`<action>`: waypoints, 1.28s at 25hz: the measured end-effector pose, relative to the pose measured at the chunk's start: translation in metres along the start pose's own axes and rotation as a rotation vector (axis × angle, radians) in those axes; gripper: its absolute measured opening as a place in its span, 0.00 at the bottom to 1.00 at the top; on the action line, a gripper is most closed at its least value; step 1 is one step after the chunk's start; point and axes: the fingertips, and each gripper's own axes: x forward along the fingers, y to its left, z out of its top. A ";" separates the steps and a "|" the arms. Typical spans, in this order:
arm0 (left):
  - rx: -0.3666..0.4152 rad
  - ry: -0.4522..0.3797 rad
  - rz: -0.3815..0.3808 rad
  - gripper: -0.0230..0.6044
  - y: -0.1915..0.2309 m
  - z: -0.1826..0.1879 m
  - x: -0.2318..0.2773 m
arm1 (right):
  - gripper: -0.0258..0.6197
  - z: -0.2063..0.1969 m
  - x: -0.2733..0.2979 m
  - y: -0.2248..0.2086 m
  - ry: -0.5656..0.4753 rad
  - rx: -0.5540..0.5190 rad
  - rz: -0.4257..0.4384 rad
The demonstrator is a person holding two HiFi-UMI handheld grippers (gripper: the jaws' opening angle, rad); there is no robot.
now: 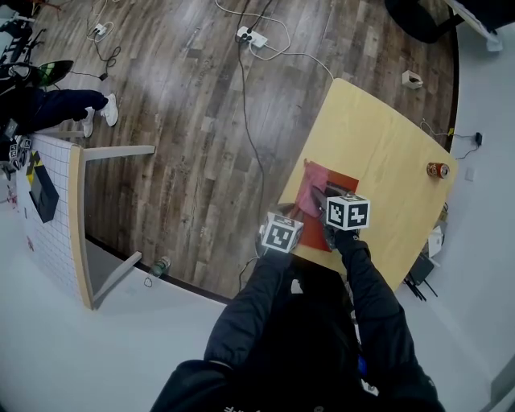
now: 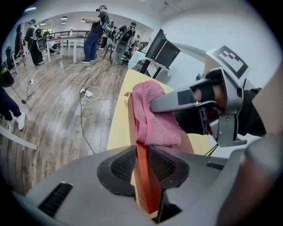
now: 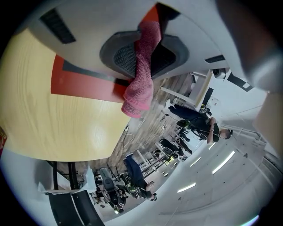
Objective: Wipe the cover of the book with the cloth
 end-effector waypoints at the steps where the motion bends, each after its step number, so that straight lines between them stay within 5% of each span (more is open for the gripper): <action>1: 0.000 0.000 -0.002 0.22 0.000 0.000 0.000 | 0.16 -0.001 -0.001 -0.002 0.001 0.001 -0.005; 32: 0.034 0.022 0.019 0.22 -0.001 0.000 0.003 | 0.16 -0.028 -0.073 -0.093 -0.043 0.071 -0.144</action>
